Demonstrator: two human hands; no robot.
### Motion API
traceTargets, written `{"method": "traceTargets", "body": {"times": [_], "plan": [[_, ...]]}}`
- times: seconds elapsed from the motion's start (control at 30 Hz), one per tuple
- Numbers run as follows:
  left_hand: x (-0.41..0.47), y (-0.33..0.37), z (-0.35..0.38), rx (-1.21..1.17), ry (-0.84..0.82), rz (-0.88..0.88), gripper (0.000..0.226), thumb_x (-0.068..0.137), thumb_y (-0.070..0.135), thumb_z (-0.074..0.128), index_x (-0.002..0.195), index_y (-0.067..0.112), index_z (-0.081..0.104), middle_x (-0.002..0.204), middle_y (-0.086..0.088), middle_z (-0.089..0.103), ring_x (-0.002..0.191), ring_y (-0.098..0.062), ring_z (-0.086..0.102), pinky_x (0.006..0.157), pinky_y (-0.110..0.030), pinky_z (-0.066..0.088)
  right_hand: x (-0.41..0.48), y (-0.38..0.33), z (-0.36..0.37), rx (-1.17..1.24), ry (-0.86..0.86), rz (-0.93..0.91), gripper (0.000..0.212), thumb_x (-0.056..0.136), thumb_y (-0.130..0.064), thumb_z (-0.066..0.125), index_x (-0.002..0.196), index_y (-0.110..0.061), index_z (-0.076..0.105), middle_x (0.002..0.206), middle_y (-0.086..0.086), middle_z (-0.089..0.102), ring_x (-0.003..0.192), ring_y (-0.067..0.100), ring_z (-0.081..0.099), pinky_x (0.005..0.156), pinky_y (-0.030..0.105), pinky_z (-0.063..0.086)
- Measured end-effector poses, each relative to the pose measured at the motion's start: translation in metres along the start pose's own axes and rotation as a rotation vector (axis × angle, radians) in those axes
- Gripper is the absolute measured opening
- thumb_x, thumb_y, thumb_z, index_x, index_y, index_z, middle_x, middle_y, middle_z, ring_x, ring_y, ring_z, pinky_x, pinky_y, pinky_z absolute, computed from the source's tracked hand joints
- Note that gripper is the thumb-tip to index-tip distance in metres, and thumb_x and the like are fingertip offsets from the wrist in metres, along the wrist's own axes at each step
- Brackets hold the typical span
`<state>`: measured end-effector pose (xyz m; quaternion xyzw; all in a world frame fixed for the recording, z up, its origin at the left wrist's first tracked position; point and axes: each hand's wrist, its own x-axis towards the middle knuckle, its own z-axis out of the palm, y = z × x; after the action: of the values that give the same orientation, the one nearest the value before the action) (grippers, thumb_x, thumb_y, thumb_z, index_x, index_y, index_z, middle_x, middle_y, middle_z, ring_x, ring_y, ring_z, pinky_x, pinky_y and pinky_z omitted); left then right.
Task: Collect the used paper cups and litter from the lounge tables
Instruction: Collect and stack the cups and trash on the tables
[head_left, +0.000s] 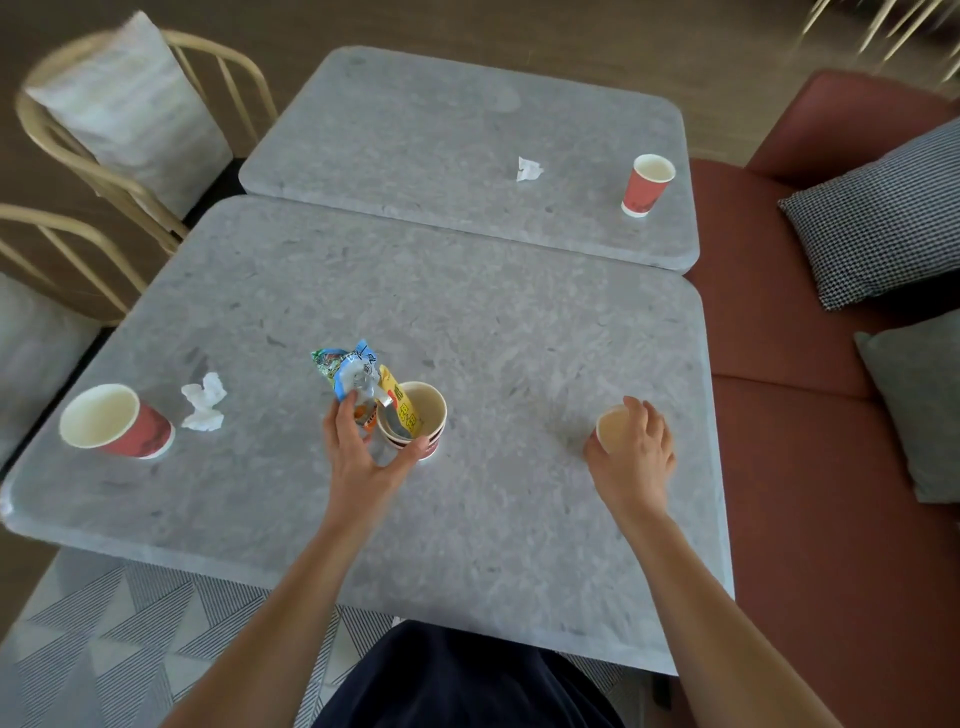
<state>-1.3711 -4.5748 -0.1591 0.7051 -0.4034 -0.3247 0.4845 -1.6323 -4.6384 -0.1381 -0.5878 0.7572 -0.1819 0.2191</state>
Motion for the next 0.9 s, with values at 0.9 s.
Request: {"method": "traceTargets", "body": {"times": [0.9], "plan": [[-0.034, 0.017, -0.084, 0.109, 0.206, 0.064, 0.097, 0.066, 0.048, 0.073, 0.147, 0.024, 0.027, 0.151, -0.005, 0.023, 0.142, -0.023, 0.026, 0.114, -0.040, 0.032, -0.094, -0.197, -0.023, 0.450, -0.177, -0.631, 0.078, 0.075, -0.020, 0.077, 0.140, -0.017, 0.034, 0.128, -0.010, 0.039, 0.121, 0.011, 0.036, 0.107, 0.034, 0.030]]}}
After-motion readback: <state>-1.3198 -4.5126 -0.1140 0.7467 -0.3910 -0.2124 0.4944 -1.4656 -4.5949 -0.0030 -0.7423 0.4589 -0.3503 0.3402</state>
